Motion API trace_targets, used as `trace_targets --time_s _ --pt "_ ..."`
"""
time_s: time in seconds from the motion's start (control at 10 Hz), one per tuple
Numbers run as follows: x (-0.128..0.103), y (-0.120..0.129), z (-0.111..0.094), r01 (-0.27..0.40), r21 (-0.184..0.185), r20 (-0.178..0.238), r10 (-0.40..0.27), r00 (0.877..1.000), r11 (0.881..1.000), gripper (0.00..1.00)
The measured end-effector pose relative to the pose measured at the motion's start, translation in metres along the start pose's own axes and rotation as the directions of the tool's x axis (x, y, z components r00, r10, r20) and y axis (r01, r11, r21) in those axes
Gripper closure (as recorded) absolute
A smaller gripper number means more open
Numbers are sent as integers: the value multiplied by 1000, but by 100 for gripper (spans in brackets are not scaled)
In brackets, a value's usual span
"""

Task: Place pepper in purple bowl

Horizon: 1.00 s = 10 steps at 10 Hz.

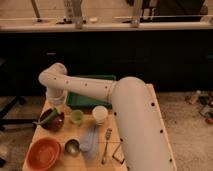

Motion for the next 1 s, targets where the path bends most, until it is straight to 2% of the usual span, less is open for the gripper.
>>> trace_targets --time_s 0.2,0.7,0.8,1.0 --pt "1 0 0 -1 0 0 1 1000 1000 88" --pt "0 0 0 -1 1 0 1 1000 1000 34" --pt "0 0 0 -1 1 0 1 1000 1000 27" --pt "1 0 0 -1 1 0 1 1000 1000 20"
